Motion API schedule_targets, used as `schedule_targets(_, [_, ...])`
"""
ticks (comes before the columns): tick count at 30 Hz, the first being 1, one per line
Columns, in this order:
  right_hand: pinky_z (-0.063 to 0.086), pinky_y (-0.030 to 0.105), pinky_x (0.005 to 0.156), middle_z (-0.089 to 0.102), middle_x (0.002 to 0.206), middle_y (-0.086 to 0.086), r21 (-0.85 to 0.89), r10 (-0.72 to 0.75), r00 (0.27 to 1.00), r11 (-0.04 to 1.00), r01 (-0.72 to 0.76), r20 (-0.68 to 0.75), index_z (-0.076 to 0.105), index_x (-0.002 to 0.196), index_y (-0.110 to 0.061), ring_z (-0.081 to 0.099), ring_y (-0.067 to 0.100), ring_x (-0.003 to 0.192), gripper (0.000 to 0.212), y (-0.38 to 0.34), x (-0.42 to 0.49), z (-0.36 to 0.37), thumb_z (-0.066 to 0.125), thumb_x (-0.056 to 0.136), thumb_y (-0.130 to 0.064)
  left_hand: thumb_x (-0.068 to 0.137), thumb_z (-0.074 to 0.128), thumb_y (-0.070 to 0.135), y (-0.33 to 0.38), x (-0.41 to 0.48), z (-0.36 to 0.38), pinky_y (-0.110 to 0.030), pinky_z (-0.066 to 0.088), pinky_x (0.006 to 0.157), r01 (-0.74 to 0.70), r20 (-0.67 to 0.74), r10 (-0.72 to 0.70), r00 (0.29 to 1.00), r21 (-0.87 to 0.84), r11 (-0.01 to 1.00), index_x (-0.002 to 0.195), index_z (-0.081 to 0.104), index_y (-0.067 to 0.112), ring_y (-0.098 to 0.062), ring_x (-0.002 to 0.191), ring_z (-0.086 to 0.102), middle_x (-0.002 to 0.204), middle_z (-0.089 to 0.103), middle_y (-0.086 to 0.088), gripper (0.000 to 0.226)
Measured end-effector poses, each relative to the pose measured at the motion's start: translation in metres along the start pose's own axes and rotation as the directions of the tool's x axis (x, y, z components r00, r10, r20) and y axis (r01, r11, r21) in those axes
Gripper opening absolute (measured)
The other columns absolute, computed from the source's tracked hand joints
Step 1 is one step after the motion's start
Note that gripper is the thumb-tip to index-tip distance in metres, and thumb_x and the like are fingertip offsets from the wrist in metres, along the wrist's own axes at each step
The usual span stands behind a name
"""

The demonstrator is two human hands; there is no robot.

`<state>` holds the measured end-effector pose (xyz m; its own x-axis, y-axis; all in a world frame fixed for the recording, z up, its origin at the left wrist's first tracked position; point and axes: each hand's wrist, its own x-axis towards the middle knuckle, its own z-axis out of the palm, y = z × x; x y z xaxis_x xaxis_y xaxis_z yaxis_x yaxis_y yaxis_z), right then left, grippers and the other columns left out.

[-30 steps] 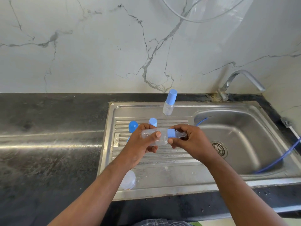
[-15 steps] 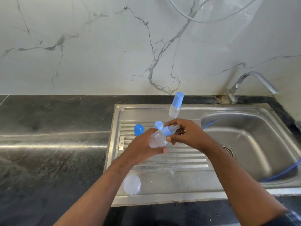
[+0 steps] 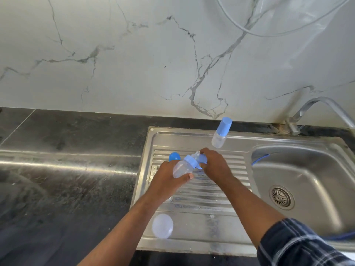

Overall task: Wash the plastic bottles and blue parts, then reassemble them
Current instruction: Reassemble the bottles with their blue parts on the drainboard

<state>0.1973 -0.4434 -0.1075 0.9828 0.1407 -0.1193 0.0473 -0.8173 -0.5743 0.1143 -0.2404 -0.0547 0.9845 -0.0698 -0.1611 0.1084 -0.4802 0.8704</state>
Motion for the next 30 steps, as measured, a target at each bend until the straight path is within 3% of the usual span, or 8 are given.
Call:
schedule_targets(2, [0.041, 0.029, 0.072, 0.065, 0.100, -0.003, 0.125, 0.076, 0.993, 0.990, -0.064, -0.095, 0.060, 0.114, -0.022, 0.060, 0.021, 0.089, 0.034, 0.000, -0.008, -0.011, 0.070, 0.083, -0.017, 0.077, 0.072, 0.056, 0.003, -0.002, -0.003, -0.024, 0.048, 0.072, 0.043, -0.005, -0.044, 0.999, -0.060, 0.997, 0.122, 0.055, 0.039, -0.008, 0.088, 0.063, 0.095, 0.064, 0.017, 0.051])
schedule_targets(4, [0.050, 0.029, 0.069, 0.068, 0.099, 0.000, 0.358, 0.158, 0.980, 0.928, -0.107, -0.117, 0.060, 0.113, -0.023, 0.064, 0.020, 0.082, 0.026, -0.004, -0.017, -0.029, 0.071, 0.089, -0.018, 0.076, 0.066, 0.059, 0.005, -0.003, -0.006, -0.031, 0.052, 0.077, 0.034, 0.004, -0.034, 0.999, -0.074, 0.997, 0.125, 0.052, 0.046, -0.006, 0.088, 0.064, 0.096, 0.065, 0.018, 0.053])
schedule_targets(6, [0.060, 0.040, 0.071, 0.071, 0.103, 0.010, 0.671, 0.183, 0.982, 0.733, -0.111, -0.037, 0.061, 0.115, -0.022, 0.070, 0.025, 0.081, 0.021, -0.009, -0.032, -0.049, 0.065, 0.096, -0.013, 0.077, 0.067, 0.057, 0.007, -0.003, -0.008, -0.037, 0.057, 0.080, 0.013, 0.016, -0.012, 1.000, -0.082, 0.997, 0.121, 0.054, 0.053, -0.008, 0.091, 0.065, 0.098, 0.067, 0.018, 0.046])
schedule_targets(8, [0.061, 0.043, 0.078, 0.071, 0.107, 0.013, 0.786, 0.150, 0.988, 0.615, -0.069, -0.030, 0.061, 0.121, -0.018, 0.071, 0.030, 0.086, 0.025, -0.009, -0.045, -0.065, 0.061, 0.099, -0.005, 0.080, 0.071, 0.050, 0.011, -0.003, -0.008, -0.047, 0.062, 0.076, 0.032, 0.037, -0.026, 0.999, -0.151, 0.988, 0.116, 0.057, 0.058, -0.016, 0.092, 0.068, 0.102, 0.067, 0.013, 0.039])
schedule_targets(13, [0.061, 0.043, 0.087, 0.068, 0.113, 0.017, 0.791, 0.176, 0.975, 0.612, -0.002, -0.133, 0.058, 0.126, -0.014, 0.069, 0.024, 0.089, 0.026, -0.001, -0.058, -0.084, 0.053, 0.102, -0.004, 0.086, 0.075, 0.040, 0.025, -0.008, -0.005, -0.044, 0.065, 0.069, 0.021, 0.070, -0.006, 0.998, -0.216, 0.976, 0.112, 0.062, 0.060, -0.013, 0.095, 0.070, 0.104, 0.066, 0.018, 0.035])
schedule_targets(17, [0.058, 0.044, 0.091, 0.069, 0.112, 0.012, 0.855, 0.104, 0.993, 0.518, -0.001, -0.062, 0.061, 0.125, -0.018, 0.068, 0.025, 0.097, 0.025, -0.004, -0.071, -0.094, 0.048, 0.106, -0.009, 0.087, 0.075, 0.040, 0.030, -0.012, -0.004, -0.042, 0.065, 0.069, -0.001, 0.068, 0.015, 0.998, -0.201, 0.980, 0.112, 0.062, 0.060, -0.011, 0.093, 0.070, 0.104, 0.066, 0.022, 0.035])
schedule_targets(23, [0.057, 0.040, 0.093, 0.066, 0.124, 0.013, 0.814, -0.037, 0.997, 0.580, -0.029, 0.062, 0.058, 0.135, -0.014, 0.068, 0.026, 0.113, 0.031, -0.014, -0.089, -0.096, 0.051, 0.105, -0.011, 0.086, 0.075, 0.037, 0.042, -0.020, 0.002, -0.038, 0.064, 0.064, -0.053, 0.083, 0.065, 0.994, -0.136, 0.989, 0.119, 0.063, 0.054, -0.012, 0.084, 0.068, 0.104, 0.065, 0.017, 0.039])
schedule_targets(30, [0.062, 0.040, 0.082, 0.072, 0.102, 0.023, 0.718, -0.014, 0.997, 0.694, -0.044, 0.075, 0.069, 0.116, -0.005, 0.072, 0.032, 0.090, 0.020, -0.021, -0.094, -0.111, 0.060, 0.100, -0.011, 0.086, 0.073, 0.038, 0.041, -0.026, 0.009, -0.024, 0.051, 0.057, -0.167, 0.081, 0.172, 0.982, -0.060, 0.984, 0.127, 0.060, 0.047, -0.006, 0.075, 0.061, 0.107, 0.063, 0.017, 0.044])
